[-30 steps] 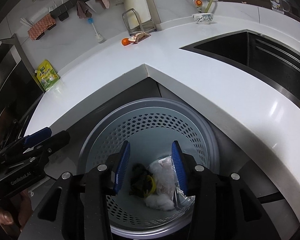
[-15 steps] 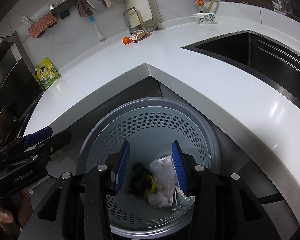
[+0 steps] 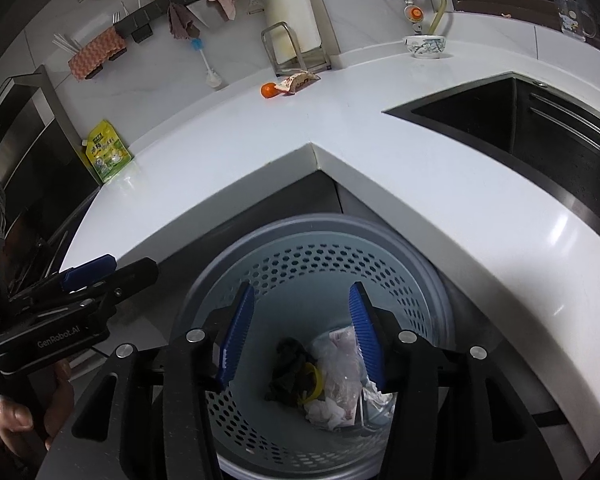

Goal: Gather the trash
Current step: 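Move the right tool to the snack wrapper and close on it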

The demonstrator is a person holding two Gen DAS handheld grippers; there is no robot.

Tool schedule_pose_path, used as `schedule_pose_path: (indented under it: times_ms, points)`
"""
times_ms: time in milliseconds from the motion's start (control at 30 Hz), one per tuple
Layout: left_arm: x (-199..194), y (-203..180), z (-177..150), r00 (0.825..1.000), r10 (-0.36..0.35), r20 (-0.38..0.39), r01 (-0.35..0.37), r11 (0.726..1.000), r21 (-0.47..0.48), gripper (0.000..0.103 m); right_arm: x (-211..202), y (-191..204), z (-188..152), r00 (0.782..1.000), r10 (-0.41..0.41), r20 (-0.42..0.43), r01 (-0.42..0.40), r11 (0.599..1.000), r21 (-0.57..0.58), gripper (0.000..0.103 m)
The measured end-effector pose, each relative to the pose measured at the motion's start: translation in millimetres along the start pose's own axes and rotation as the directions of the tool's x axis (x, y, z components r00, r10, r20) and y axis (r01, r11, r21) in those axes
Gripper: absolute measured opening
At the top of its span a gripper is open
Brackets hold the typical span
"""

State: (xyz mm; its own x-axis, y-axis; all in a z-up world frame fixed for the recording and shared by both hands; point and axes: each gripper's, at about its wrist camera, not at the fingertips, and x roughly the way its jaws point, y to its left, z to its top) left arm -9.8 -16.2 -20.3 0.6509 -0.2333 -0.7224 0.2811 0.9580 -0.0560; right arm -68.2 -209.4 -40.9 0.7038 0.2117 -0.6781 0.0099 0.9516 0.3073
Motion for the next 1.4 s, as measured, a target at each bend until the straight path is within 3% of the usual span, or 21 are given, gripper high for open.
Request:
schedule_pose_path:
  times_ms: [333,700,1033,1400]
  points:
    - [3,21,66,0.993,0.033,0.114,-0.030,0.999,-0.031,0.089,9,8,59,0.997,0.003,0.072,0.000,0.999,-0.046,0.056]
    - [37,58,153,0.981,0.071,0.182,-0.057,0.995,-0.079,0.096,56,29,154,0.993,-0.003,0.118,0.017,0.993,-0.118,0.064]
    - [96,86,206,0.969,0.157,0.190,-0.139,0.985,-0.106,0.096,136,41,234,0.996,-0.034,0.083,0.046,0.988,-0.149,0.065]
    - [154,102,229,0.977,0.156,0.143,-0.138,0.982,-0.129,0.096,231,34,303,0.996,-0.082,-0.020,0.080,0.993,-0.083,0.065]
